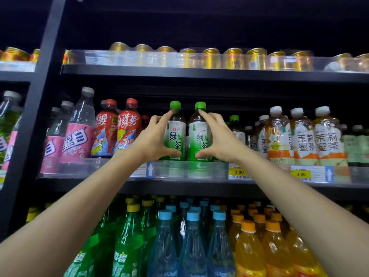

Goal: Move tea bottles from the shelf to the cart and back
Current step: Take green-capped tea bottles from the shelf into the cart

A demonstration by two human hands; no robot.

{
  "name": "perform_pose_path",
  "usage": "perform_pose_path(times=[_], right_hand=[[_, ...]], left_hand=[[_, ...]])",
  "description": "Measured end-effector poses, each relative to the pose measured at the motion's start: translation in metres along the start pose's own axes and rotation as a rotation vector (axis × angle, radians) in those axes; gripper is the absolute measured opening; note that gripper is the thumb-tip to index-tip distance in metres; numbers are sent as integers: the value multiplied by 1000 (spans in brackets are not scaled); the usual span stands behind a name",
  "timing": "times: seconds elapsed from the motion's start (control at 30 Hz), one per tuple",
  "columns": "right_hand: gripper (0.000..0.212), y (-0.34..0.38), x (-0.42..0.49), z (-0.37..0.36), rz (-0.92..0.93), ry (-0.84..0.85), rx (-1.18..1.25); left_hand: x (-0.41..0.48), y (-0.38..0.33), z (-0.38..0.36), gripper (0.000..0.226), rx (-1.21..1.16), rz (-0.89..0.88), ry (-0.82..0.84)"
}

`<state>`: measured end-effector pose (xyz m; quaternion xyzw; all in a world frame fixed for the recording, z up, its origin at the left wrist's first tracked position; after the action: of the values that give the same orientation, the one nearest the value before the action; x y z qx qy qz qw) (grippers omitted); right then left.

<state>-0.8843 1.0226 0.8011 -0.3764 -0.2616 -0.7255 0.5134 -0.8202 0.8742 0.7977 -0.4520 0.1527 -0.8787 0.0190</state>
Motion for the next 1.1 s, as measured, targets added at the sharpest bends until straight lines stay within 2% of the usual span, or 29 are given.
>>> perform_pose_path(times=[0.47, 1.1], right_hand=[[129, -23, 32, -25, -34, 63, -335], [121, -25, 57, -41, 32, 229, -751]], left_hand=[[36, 12, -32, 126, 222, 83, 83], [63, 27, -52, 127, 291, 125, 141]])
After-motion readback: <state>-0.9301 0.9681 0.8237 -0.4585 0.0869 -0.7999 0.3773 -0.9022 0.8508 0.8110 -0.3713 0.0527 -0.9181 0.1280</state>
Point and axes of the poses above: each hand's wrist, its own x-axis towards the middle knuckle, its own z-axis out of the back of the hand, y = z × x, the point moved 10 cm from there along x, towards the middle knuckle, and after that the axes turned 11 degrees about z, right-handed, at the moved point
